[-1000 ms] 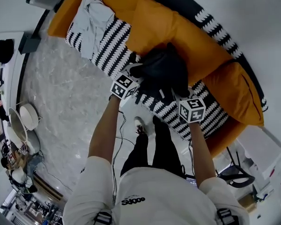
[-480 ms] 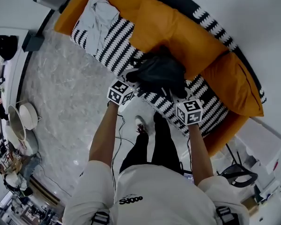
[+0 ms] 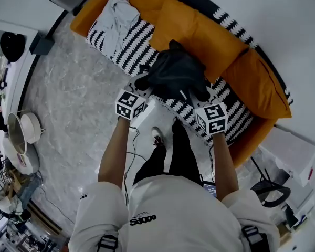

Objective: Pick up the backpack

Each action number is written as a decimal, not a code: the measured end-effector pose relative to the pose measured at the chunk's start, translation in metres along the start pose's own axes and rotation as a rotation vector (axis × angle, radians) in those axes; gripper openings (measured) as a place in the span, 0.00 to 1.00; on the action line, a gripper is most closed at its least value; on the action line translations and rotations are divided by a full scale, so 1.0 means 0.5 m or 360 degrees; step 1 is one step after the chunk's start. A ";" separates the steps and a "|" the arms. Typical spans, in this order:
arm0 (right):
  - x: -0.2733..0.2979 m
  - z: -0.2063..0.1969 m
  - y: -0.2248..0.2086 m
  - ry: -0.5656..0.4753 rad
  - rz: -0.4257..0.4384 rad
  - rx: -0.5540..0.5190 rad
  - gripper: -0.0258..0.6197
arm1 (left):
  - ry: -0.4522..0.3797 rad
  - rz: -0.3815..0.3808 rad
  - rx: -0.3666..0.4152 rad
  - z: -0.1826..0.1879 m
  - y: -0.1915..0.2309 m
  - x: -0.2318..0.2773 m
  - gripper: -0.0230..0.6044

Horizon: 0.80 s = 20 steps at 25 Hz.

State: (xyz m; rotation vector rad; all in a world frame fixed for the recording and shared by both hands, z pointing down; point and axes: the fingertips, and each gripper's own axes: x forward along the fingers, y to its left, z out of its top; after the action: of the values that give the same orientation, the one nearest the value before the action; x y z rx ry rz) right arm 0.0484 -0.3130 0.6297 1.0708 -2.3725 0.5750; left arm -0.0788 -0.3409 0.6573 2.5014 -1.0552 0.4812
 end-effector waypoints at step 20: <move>-0.244 0.252 0.301 -0.0383 -0.0058 -0.0327 0.10 | -0.0396 0.0358 0.0157 0.218 -0.117 -0.421 0.18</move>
State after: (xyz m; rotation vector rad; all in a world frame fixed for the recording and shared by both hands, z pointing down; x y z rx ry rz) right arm -0.0275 -0.2200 0.4321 1.1410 -2.5435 0.1912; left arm -0.1570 -0.2270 0.4558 2.5910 -1.4509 0.2941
